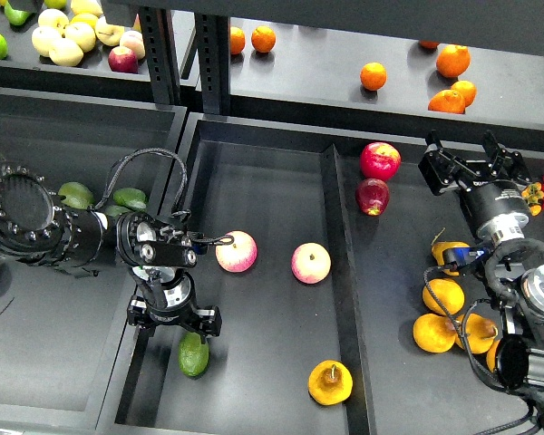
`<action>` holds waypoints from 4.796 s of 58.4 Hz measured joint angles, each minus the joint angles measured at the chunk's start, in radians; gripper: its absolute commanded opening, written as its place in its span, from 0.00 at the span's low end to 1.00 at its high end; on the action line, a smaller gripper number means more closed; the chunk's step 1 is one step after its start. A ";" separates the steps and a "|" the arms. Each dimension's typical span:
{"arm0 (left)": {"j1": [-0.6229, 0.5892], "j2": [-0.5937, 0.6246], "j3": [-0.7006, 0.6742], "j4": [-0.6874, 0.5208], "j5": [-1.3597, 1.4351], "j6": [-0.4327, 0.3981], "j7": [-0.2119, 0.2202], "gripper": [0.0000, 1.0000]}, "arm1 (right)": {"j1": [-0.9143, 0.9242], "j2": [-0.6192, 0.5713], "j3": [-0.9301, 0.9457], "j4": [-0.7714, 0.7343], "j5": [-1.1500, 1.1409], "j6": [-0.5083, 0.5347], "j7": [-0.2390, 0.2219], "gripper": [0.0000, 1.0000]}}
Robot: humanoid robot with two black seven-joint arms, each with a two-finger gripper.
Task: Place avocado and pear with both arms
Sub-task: 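Lower the left gripper and close it around the avocado, then lift the avocado with the left gripper toward the avocado bin, then lower the avocado among the other avocados and open the left gripper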
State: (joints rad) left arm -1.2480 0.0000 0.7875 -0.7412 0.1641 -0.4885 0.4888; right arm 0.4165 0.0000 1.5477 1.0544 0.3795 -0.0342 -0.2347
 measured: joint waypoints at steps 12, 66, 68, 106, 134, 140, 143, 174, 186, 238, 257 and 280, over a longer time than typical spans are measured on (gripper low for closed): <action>0.007 0.000 -0.004 0.006 0.000 0.000 0.000 0.99 | -0.001 0.000 0.001 0.003 0.001 0.000 0.000 0.99; 0.064 0.000 -0.092 0.030 0.007 0.000 0.000 0.75 | -0.002 0.000 -0.002 0.006 0.001 0.000 0.000 0.99; 0.067 0.000 -0.097 0.034 0.007 0.000 0.000 0.71 | -0.002 0.000 -0.002 0.006 0.001 0.000 0.000 0.99; 0.124 0.000 -0.168 0.112 -0.030 -0.001 0.000 0.18 | -0.004 0.000 -0.005 0.008 0.000 0.000 0.000 0.99; -0.054 0.007 -0.282 0.098 -0.032 0.000 -0.001 0.18 | -0.008 0.000 -0.008 0.012 -0.002 0.000 0.000 0.99; -0.100 0.068 -0.297 0.099 -0.030 0.000 0.000 0.18 | -0.010 0.000 -0.008 0.012 -0.002 0.000 0.000 0.99; -0.132 0.131 -0.301 0.101 -0.028 0.000 0.000 0.18 | -0.011 0.000 -0.008 0.012 -0.002 0.000 0.000 0.99; -0.069 0.467 -0.340 0.113 0.027 0.000 0.000 0.21 | -0.010 0.000 -0.030 0.011 -0.004 0.000 0.000 0.99; 0.038 0.472 -0.418 0.144 0.088 0.000 0.000 0.22 | -0.011 0.000 -0.035 0.012 -0.017 0.000 0.000 0.99; 0.185 0.383 -0.527 0.280 0.159 0.000 0.000 0.48 | -0.018 0.000 -0.049 0.009 -0.033 0.000 0.000 0.99; 0.205 0.365 -0.529 0.289 0.160 0.000 0.000 0.59 | -0.019 0.000 -0.049 0.010 -0.033 0.000 0.000 0.99; 0.205 0.350 -0.530 0.291 0.160 0.000 0.000 0.67 | -0.019 0.000 -0.049 0.010 -0.033 0.000 0.000 0.99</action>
State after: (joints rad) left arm -1.0431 0.3499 0.2576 -0.4501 0.3237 -0.4886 0.4886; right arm 0.3973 0.0000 1.4987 1.0646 0.3463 -0.0337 -0.2347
